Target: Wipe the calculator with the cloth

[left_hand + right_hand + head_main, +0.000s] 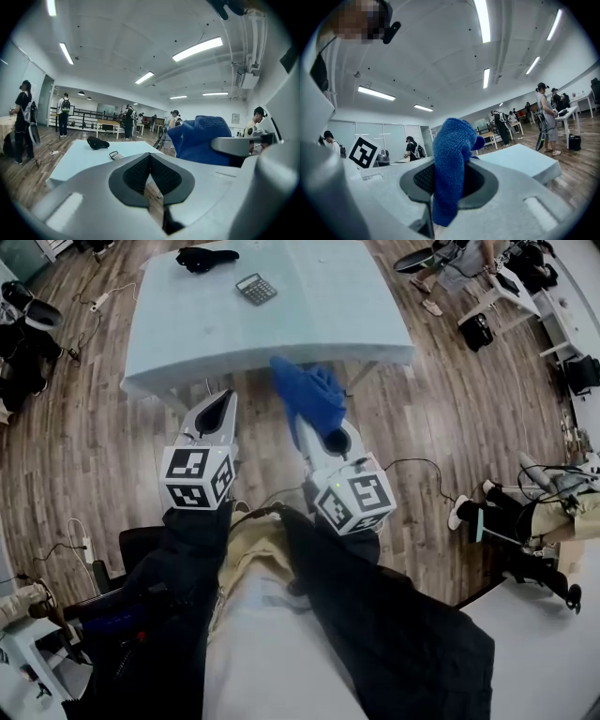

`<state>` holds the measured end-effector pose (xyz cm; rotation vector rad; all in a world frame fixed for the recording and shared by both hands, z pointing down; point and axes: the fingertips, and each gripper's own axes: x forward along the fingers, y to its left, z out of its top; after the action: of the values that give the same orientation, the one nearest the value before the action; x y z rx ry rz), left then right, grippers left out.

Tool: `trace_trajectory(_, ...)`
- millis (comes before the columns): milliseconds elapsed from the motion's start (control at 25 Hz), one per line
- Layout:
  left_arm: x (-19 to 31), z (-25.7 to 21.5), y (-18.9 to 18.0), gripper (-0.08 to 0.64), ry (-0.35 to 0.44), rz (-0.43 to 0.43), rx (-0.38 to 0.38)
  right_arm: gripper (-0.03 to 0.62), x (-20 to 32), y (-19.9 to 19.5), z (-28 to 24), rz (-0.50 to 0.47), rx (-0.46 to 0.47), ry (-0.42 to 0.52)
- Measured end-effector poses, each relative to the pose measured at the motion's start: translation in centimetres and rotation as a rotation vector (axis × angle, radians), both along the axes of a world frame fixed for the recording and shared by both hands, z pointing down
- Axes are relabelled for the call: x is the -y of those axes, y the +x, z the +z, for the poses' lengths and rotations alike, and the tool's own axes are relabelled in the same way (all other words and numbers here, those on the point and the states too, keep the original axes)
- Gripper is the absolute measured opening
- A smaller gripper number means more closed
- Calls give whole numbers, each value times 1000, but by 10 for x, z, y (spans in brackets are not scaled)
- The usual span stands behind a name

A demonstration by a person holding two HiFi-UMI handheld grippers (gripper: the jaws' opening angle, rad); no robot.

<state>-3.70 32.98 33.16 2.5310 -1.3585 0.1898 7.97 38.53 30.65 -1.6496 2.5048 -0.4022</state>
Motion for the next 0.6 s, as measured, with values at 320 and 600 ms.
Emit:
trace_trajectory(320, -6, 23, -6, 0, -65, -19, 37, 89, 0, 0, 24, -16, 39, -66)
trace_trajectory(600, 4, 39, -13, 2, -99, -22, 48, 91, 10, 8, 39, 7, 55, -104)
